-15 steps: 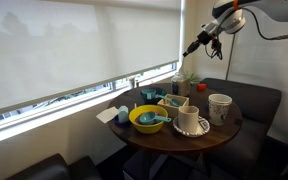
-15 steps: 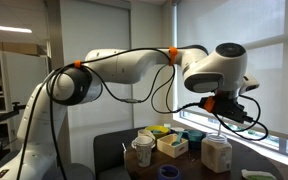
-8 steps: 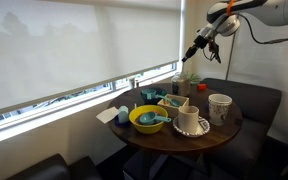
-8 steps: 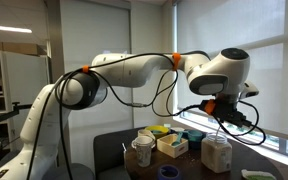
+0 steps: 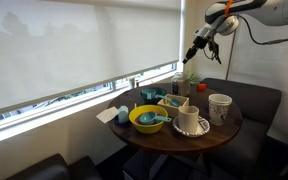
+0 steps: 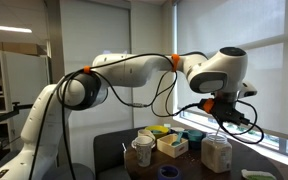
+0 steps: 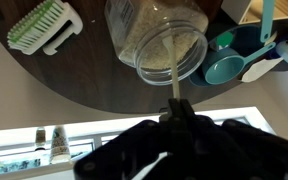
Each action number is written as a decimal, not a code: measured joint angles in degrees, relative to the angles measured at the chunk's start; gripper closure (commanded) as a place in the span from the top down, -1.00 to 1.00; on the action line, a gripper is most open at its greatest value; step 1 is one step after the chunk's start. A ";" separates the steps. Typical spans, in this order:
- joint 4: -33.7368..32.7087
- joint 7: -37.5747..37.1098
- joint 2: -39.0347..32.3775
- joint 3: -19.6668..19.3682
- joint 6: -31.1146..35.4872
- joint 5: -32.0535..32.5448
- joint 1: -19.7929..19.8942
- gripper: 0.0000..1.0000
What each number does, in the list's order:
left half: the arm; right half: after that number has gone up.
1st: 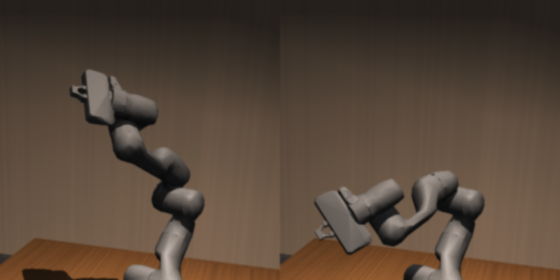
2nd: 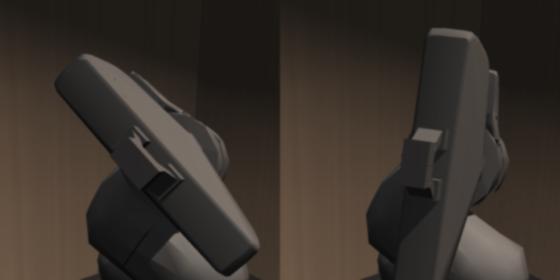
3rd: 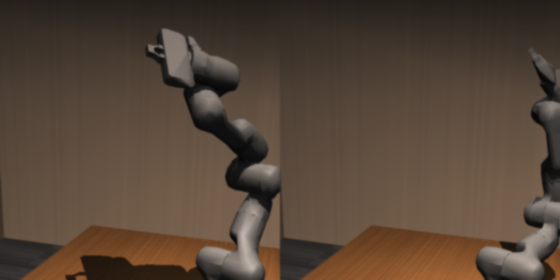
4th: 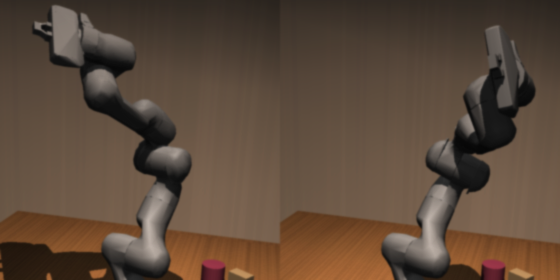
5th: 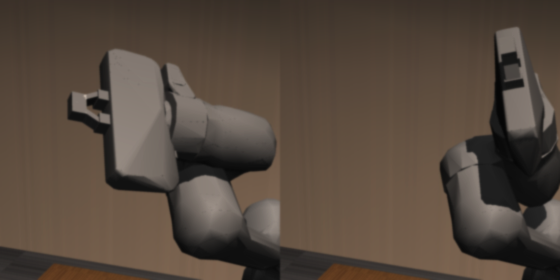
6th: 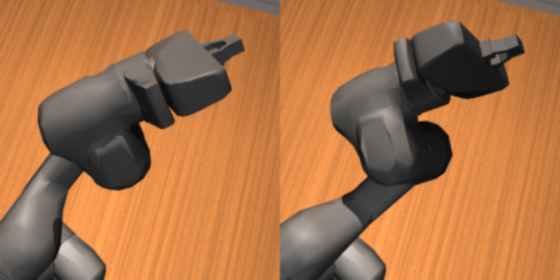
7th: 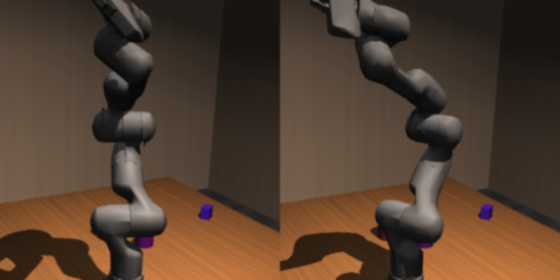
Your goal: Pick up the two stacked paper coffee cups from the table and move them to the left side of the table, remove the spoon from the paper coffee cups and put it in the sugar jar
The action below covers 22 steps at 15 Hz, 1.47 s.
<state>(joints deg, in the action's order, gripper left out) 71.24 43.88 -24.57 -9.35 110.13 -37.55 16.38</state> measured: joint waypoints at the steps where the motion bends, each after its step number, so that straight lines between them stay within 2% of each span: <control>1: -0.01 -0.05 -0.27 0.21 -0.01 -0.03 -0.09 -0.98; 7: -0.01 -1.88 -1.59 0.51 -0.25 -0.03 -0.24 -0.98; 8: -0.01 -2.69 -1.67 0.33 -0.41 -0.03 -0.08 -0.42; 10: 0.10 -4.46 -1.85 -0.37 -0.88 0.14 0.18 -0.31; 14: 0.74 -6.89 -2.39 -2.59 -2.38 3.79 0.19 0.27; 19: 0.71 -9.07 -3.07 -3.99 -0.92 9.04 -0.67 0.96; 22: -0.20 -8.11 -2.33 -3.64 0.18 8.87 -0.93 1.00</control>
<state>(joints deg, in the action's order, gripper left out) 71.04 35.77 -26.90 -12.99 110.31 -28.68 15.45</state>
